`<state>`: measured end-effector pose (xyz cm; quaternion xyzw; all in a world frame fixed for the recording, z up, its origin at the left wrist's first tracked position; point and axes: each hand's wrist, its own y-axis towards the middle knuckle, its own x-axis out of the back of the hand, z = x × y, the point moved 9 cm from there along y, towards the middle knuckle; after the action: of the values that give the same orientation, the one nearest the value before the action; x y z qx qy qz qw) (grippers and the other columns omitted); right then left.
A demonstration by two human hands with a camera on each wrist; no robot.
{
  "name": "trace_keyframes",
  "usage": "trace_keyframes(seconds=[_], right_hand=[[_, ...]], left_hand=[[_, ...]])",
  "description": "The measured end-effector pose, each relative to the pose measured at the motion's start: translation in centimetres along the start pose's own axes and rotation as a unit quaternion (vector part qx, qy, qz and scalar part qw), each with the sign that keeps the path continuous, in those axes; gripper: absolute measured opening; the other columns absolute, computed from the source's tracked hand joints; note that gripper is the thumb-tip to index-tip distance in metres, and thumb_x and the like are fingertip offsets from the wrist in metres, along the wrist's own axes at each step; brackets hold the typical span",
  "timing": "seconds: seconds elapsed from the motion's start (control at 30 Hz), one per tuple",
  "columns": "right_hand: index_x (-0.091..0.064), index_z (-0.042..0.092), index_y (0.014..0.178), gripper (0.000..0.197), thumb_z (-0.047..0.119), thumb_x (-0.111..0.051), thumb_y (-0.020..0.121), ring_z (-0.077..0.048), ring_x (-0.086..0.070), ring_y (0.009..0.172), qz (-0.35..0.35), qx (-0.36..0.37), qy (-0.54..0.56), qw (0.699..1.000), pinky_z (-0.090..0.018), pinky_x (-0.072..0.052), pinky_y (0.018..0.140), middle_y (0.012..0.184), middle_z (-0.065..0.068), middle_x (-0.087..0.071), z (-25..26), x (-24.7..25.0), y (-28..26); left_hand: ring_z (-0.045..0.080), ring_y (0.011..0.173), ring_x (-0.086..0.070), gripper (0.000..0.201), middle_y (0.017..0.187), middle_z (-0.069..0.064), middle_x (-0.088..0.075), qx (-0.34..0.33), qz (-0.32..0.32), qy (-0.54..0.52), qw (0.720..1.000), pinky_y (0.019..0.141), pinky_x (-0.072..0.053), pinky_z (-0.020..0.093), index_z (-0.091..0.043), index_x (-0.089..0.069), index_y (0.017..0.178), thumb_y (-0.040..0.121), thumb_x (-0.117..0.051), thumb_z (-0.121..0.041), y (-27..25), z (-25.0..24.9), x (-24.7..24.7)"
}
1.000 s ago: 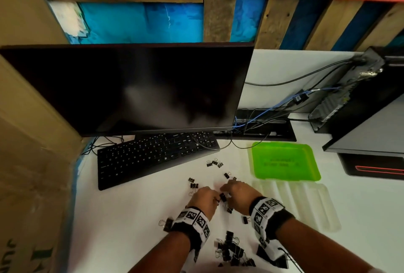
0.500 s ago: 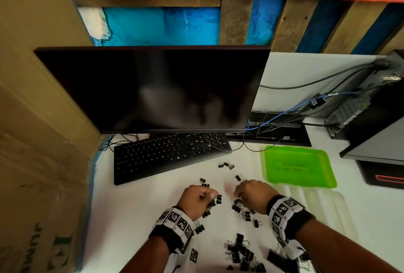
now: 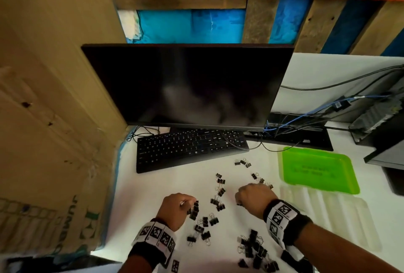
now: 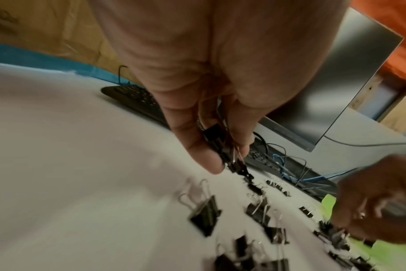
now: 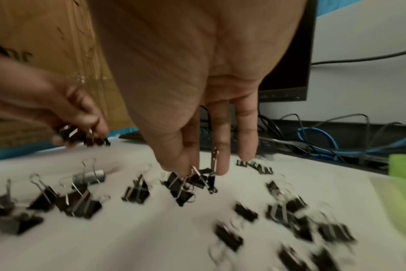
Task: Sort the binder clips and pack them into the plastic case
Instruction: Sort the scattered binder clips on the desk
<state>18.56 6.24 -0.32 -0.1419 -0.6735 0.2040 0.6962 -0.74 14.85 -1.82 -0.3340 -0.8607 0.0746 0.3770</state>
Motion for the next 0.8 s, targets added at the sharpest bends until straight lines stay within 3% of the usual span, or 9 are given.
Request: trace_keyframes(seconds=[0.13, 0.27, 0.33, 0.4, 0.53, 0.63, 0.8], right_hand=[[-0.06, 0.022, 0.11, 0.032, 0.005, -0.045, 0.087, -0.03, -0.06, 0.101, -0.037, 0.022, 0.053, 0.998, -0.037, -0.046, 0.082, 0.118, -0.004, -0.061, 2.8, 2.1, 0.3], [-0.06, 0.031, 0.113, 0.036, 0.012, -0.046, 0.086, -0.028, -0.06, 0.104, -0.02, 0.037, 0.164, 0.986, -0.035, -0.048, 0.086, 0.122, -0.001, -0.061, 5.5, 2.1, 0.7], [-0.059, 0.034, 0.113, 0.036, 0.014, -0.045, 0.087, -0.026, -0.06, 0.103, -0.011, 0.048, 0.198, 0.979, -0.034, -0.048, 0.085, 0.117, -0.001, -0.064, 6.4, 1.6, 1.0], [-0.058, 0.035, 0.112, 0.036, 0.015, -0.043, 0.087, -0.024, -0.06, 0.103, -0.005, 0.066, 0.215, 0.974, -0.034, -0.048, 0.085, 0.112, 0.0, -0.066, 7.3, 1.1, 1.1], [-0.056, 0.033, 0.117, 0.032, 0.021, -0.047, 0.089, -0.02, -0.059, 0.102, -0.003, 0.098, 0.228, 0.969, -0.032, -0.047, 0.086, 0.109, 0.002, -0.067, 8.9, 0.9, 1.2], [-0.055, 0.03, 0.12, 0.029, 0.026, -0.048, 0.092, -0.02, -0.058, 0.104, -0.022, 0.102, 0.239, 0.966, -0.033, -0.046, 0.087, 0.116, 0.002, -0.063, 8.7, 1.3, 1.3], [-0.06, 0.029, 0.115, 0.029, 0.017, -0.042, 0.095, -0.018, -0.06, 0.108, -0.042, 0.066, 0.262, 0.962, -0.031, -0.049, 0.091, 0.119, 0.003, -0.065, 5.1, 1.0, 0.7]], left_hand=[[0.001, 0.083, -0.061, 0.021, 0.101, -0.009, -0.07, 0.003, 0.008, 0.034, 0.999, 0.077, -0.049, 0.013, -0.033, -0.069, 0.093, 0.092, -0.054, -0.018, -1.2, 1.5, -0.4], [-0.004, 0.09, -0.056, 0.018, 0.099, -0.017, -0.064, -0.006, -0.005, 0.041, 0.999, 0.075, -0.038, -0.002, -0.023, -0.07, 0.102, 0.091, -0.057, -0.02, -1.8, 1.7, -0.5], [0.001, 0.091, -0.058, 0.018, 0.099, -0.016, -0.064, 0.0, -0.034, 0.015, 0.999, 0.079, -0.041, 0.004, -0.024, -0.068, 0.103, 0.089, -0.059, -0.016, -2.2, 1.8, 0.1], [0.009, 0.081, -0.061, 0.026, 0.099, -0.01, -0.062, 0.017, -0.073, -0.023, 0.997, 0.078, -0.047, 0.015, -0.029, -0.063, 0.104, 0.086, -0.062, -0.01, -2.8, 2.5, 0.9], [0.007, 0.067, -0.055, 0.046, 0.108, -0.008, -0.052, 0.036, -0.093, -0.028, 0.995, 0.069, -0.041, 0.009, -0.029, -0.054, 0.119, 0.083, -0.063, -0.002, -3.8, 3.1, 0.8], [0.005, 0.073, -0.056, 0.047, 0.113, -0.007, -0.05, 0.05, -0.089, -0.016, 0.995, 0.074, -0.039, 0.009, -0.031, -0.051, 0.123, 0.085, -0.063, -0.006, -3.6, 2.8, 0.4], [0.013, 0.097, -0.057, 0.03, 0.108, -0.003, -0.058, 0.053, -0.086, 0.016, 0.995, 0.087, -0.041, 0.019, -0.026, -0.062, 0.113, 0.088, -0.059, -0.01, -1.6, 1.8, -0.5]])
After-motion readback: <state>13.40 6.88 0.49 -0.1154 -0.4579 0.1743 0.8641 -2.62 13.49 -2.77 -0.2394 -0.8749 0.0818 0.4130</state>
